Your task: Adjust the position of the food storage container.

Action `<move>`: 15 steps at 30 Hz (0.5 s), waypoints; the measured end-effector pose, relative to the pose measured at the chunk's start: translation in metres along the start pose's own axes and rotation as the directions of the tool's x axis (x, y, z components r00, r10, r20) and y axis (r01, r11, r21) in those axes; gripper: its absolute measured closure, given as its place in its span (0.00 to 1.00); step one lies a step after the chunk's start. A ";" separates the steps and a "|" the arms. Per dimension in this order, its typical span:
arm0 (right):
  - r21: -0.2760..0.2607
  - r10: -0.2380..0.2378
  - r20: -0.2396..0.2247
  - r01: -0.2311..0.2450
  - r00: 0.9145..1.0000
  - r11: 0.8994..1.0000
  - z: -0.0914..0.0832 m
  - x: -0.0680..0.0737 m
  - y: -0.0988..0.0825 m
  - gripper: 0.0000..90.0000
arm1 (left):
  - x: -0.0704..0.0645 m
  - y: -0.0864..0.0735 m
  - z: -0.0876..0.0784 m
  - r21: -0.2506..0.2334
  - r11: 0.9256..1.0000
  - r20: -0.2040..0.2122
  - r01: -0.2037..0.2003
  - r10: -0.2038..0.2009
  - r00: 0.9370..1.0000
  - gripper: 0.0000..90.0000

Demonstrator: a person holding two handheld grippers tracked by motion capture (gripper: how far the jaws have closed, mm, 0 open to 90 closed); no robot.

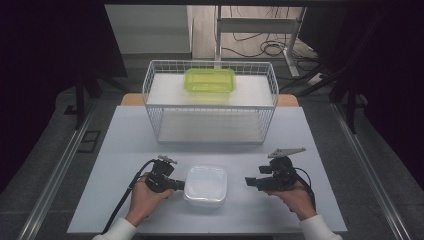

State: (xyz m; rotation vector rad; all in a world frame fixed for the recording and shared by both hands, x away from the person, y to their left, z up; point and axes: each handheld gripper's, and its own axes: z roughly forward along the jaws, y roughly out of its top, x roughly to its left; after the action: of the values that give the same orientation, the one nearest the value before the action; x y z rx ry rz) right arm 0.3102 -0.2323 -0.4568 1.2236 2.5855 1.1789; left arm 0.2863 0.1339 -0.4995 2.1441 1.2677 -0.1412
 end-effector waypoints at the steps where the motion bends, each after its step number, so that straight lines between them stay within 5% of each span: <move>1: -0.001 0.001 0.001 -0.001 1.000 1.000 0.000 0.000 0.000 0.25 | 0.000 -0.001 -0.002 -0.007 1.000 -0.002 0.000 0.000 1.000 0.99; 11: -0.040 0.044 0.018 -0.043 0.999 0.998 -0.003 -0.003 -0.001 0.25 | 0.006 -0.011 -0.027 -0.100 0.995 0.009 0.027 -0.026 1.000 0.96; 15: -0.055 0.079 0.000 -0.079 0.997 0.995 -0.004 -0.004 -0.001 0.25 | 0.008 -0.012 -0.034 -0.154 0.987 0.026 0.047 -0.043 0.999 0.79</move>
State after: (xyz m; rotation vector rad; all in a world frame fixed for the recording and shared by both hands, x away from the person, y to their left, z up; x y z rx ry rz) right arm 0.3113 -0.2378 -0.4558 1.3262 2.5069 1.2532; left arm 0.2732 0.1635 -0.4810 1.9779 1.2725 -0.0824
